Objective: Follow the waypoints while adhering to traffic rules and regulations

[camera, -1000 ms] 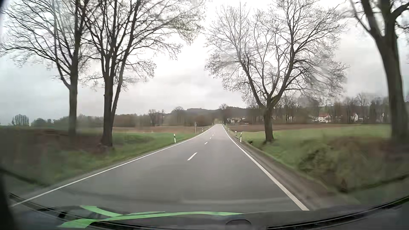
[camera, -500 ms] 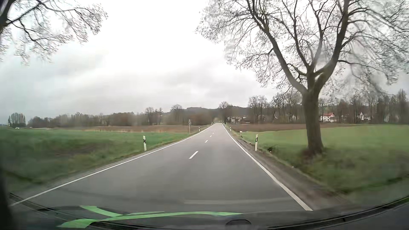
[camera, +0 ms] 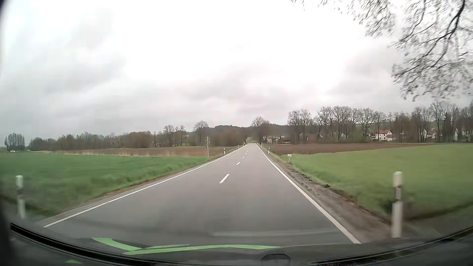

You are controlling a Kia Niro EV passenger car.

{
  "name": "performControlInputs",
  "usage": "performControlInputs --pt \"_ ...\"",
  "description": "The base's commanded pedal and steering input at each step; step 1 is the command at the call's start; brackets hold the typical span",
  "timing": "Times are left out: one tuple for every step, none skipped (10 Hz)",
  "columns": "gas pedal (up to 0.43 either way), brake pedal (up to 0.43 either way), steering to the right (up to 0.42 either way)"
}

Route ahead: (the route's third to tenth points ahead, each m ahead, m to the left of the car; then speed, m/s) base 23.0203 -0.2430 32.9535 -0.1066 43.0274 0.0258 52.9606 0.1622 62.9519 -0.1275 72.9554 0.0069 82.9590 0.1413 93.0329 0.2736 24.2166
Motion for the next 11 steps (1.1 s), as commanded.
performControlInputs --pt "0.118 0.000 0.000" --pt "0.118 0.000 0.000" --pt "0.138 0.000 0.000" --pt "0.157 0.000 0.000" --pt "0.177 0.000 0.000" --pt "0.189 0.000 0.000" --pt "0.197 0.000 0.000" --pt "0.197 0.000 0.000" --pt "0.189 0.000 0.000" --pt "0.150 0.000 0.000" --pt "0.130 0.000 0.000"
